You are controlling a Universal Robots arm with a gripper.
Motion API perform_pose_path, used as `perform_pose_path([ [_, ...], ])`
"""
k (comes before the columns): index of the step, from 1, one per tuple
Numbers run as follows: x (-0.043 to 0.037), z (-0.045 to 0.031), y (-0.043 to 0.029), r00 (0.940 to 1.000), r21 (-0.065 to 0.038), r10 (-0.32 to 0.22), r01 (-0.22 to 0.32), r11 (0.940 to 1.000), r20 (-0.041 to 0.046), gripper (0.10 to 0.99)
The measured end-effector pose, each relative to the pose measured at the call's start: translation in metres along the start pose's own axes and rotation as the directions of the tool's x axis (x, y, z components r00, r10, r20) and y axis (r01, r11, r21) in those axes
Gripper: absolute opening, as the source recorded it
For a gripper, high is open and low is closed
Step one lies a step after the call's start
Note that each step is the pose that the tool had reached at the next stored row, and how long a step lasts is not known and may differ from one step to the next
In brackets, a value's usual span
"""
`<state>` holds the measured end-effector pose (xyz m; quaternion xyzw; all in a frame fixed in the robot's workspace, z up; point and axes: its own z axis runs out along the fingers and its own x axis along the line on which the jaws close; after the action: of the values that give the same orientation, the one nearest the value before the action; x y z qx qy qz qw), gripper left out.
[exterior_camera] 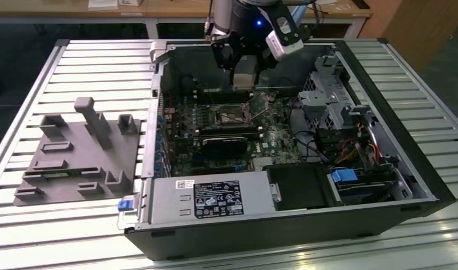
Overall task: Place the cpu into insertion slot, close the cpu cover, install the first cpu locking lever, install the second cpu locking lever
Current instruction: 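Place the cpu into insertion slot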
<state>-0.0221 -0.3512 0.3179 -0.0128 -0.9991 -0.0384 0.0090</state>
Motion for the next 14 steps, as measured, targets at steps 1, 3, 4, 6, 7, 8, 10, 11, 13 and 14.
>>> perform_pose_path([
  [1, 0.0001, 0.0013, 0.0, 1.0, 0.0, 0.0, 0.0, 1.0, 0.0, 0.537],
  [3, 0.0003, 0.0034, -0.0001, 1.0, 0.001, 0.002, -0.002, 1.0, 0.0002, 0.537],
  [4, 0.0003, 0.0038, -0.0002, 0.9999, 0.001, 0.01, -0.01, 0.9999, 0.0009, 0.537],
  [6, 0.0003, 0.0044, -0.0002, 0.9992, 0.0, 0.04, -0.04, 0.9992, 0.003, 0.537],
  [7, 0.0003, 0.0047, -0.0002, 0.9985, 0.0, 0.055, -0.055, 0.9985, 0.0042, 0.537],
  [8, 0.0003, 0.0049, -0.0003, 0.9975, 0.0, 0.071, -0.071, 0.9975, 0.0054, 0.537],
  [10, 0.0003, 0.0054, -0.0003, 0.9945, -0.001, 0.105, -0.105, 0.9945, 0.0079, 0.537],
  [11, 0.0003, 0.0056, -0.0003, 0.9922, -0.002, 0.124, -0.124, 0.9923, 0.0094, 0.537],
  [13, 0.0003, 0.006, -0.0003, 0.9871, -0.003, 0.16, -0.16, 0.9872, 0.012, 0.537],
  [14, 0.0003, 0.0061, -0.0003, 0.984, -0.003, 0.177, -0.177, 0.9841, 0.0133, 0.537],
])
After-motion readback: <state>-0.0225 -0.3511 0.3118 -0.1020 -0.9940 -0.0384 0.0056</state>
